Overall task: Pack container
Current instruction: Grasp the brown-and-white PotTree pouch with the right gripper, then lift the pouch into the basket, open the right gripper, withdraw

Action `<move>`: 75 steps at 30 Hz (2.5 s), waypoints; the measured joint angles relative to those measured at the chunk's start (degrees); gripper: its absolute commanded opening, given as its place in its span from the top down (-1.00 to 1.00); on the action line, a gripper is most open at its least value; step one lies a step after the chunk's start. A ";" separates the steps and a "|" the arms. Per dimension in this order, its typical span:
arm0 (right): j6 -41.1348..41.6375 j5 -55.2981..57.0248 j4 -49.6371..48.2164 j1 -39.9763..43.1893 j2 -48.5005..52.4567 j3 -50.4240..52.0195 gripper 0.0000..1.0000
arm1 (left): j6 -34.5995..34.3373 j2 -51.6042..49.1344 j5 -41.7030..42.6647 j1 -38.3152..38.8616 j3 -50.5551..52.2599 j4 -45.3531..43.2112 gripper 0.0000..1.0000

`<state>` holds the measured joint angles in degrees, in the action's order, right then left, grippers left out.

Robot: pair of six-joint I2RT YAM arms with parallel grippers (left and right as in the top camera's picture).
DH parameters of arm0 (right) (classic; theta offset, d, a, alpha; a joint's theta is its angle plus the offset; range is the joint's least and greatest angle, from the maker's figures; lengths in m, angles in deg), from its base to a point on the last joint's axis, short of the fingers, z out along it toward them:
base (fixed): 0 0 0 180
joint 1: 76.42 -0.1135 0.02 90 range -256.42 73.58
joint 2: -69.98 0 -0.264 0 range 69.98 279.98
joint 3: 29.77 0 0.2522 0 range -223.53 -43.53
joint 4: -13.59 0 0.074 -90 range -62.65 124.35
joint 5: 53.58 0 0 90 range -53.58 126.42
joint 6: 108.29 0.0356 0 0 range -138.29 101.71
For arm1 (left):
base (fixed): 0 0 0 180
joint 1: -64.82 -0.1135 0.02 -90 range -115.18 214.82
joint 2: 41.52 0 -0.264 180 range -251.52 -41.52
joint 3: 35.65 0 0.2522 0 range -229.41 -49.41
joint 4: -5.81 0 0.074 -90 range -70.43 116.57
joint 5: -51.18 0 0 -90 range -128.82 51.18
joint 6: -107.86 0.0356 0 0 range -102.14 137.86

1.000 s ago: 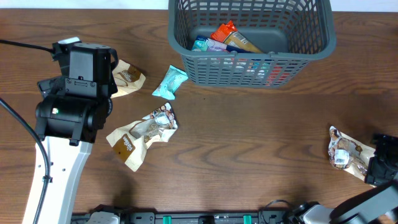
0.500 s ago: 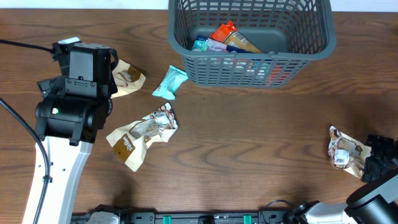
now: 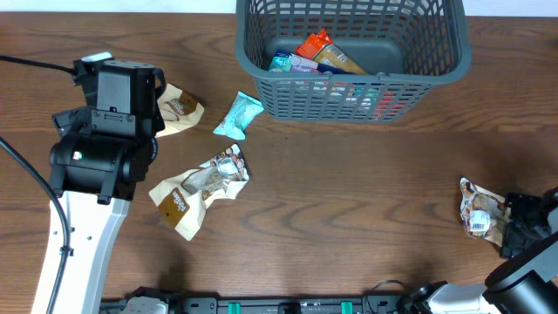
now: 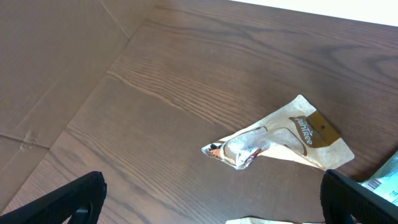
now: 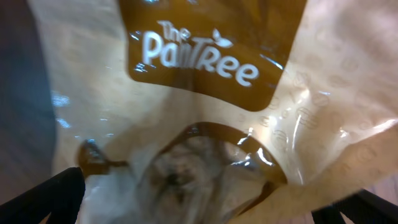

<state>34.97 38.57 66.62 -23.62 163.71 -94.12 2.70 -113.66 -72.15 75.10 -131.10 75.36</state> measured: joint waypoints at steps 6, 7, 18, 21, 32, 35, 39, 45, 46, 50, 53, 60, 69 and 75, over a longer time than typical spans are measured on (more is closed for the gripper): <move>-0.68 0.26 -2.23 0.00 0.57 2.62 -0.55 | 0.00 0.00 0.00 0.00 0.00 -0.02 -0.97; -0.87 0.44 -2.27 0.00 0.57 2.67 -0.32 | 0.02 0.00 0.00 0.00 0.00 0.00 -0.97; -1.20 -0.42 -2.49 0.02 0.55 2.49 0.98 | 0.02 0.00 0.00 0.00 0.00 0.00 -0.97; -1.90 -4.26 -2.16 0.02 0.90 1.62 0.98 | 0.02 0.00 0.00 0.00 0.00 0.02 -0.97; -9.22 -17.94 12.92 0.00 -0.22 -27.56 0.97 | 0.02 0.00 0.04 0.00 0.00 0.15 -0.97; -12.07 -21.55 16.70 -0.48 -2.91 -37.53 0.97 | 0.00 0.00 0.15 0.00 0.00 0.15 -0.97; -15.32 -27.08 17.07 -3.93 -6.34 -49.48 0.97 | 0.02 0.00 0.15 0.00 0.00 0.15 -0.97; -21.14 -31.23 12.09 -18.14 -9.01 -62.62 0.98 | 0.02 0.00 0.15 0.00 0.00 0.15 -0.97; -23.19 -31.36 10.43 -22.08 -9.18 -63.36 0.97 | 0.02 0.00 0.15 0.00 0.00 0.13 -0.97; -33.09 -30.42 8.96 -37.35 -8.52 -63.93 0.97 | 0.00 0.00 0.15 0.00 0.00 0.15 -0.97; -38.60 -28.74 7.98 -43.98 -6.05 -63.93 0.98 | 0.02 0.00 0.15 0.00 0.00 0.15 -0.97; -47.19 -26.32 5.31 -52.19 5.99 -63.93 0.97 | 0.02 0.00 0.15 0.00 0.00 0.15 -0.97; -49.79 -26.03 3.50 -54.99 18.62 -63.89 0.48 | 0.02 0.00 0.55 0.00 0.00 0.17 -0.97; -49.46 -25.68 4.24 -54.97 22.73 -63.89 -0.92 | 0.02 0.00 2.97 0.00 0.00 0.15 -0.97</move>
<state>-14.50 12.89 70.86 -78.59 186.44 -158.01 2.72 -113.66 -69.17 75.10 -131.10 75.51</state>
